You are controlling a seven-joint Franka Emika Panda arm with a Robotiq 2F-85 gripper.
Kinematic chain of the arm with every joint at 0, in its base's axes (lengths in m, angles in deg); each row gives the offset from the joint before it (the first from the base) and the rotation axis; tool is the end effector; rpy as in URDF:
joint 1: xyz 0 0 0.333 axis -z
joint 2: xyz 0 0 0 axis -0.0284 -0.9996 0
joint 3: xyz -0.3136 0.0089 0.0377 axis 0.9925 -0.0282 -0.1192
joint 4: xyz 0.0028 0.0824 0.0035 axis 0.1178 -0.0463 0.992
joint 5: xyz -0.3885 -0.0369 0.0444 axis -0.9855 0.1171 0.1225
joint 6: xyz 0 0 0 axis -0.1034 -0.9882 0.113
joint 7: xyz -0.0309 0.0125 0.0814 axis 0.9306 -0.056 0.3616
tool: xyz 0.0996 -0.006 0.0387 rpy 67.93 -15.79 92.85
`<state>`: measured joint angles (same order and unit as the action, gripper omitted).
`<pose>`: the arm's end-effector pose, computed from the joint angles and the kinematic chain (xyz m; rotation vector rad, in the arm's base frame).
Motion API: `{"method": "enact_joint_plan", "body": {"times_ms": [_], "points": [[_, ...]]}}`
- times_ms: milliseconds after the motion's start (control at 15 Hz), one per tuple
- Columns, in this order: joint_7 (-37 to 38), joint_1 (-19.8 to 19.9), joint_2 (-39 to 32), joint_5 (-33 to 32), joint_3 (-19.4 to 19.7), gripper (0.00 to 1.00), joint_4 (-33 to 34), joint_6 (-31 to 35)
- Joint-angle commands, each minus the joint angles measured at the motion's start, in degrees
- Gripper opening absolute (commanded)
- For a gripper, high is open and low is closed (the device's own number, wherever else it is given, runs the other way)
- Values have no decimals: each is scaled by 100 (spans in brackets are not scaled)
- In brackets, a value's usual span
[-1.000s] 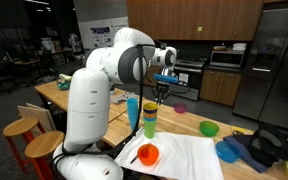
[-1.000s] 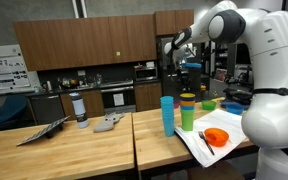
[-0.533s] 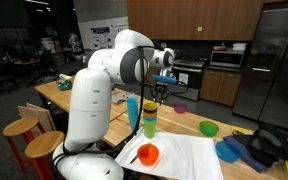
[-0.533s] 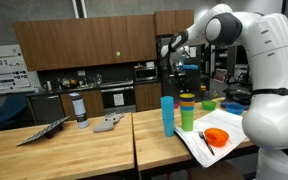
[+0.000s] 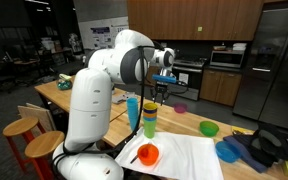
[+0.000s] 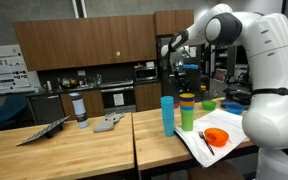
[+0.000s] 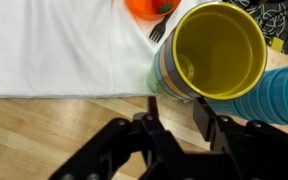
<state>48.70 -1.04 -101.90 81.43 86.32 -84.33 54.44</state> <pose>0.6040 0.0049 0.4299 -2.9640 -0.4706 0.6663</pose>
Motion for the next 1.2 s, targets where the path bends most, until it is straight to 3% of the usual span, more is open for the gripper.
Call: {"method": "enact_joint_plan", "body": {"times_ms": [0,333,733,1133], "points": [[58,0,13,-78,-29,72,32,-29],[110,-15,200,-332,5,99,21,-101],[76,27,532,-667,56,100,-132,-448],[-143,167,792,-542,80,100,-339,-1006]]}}
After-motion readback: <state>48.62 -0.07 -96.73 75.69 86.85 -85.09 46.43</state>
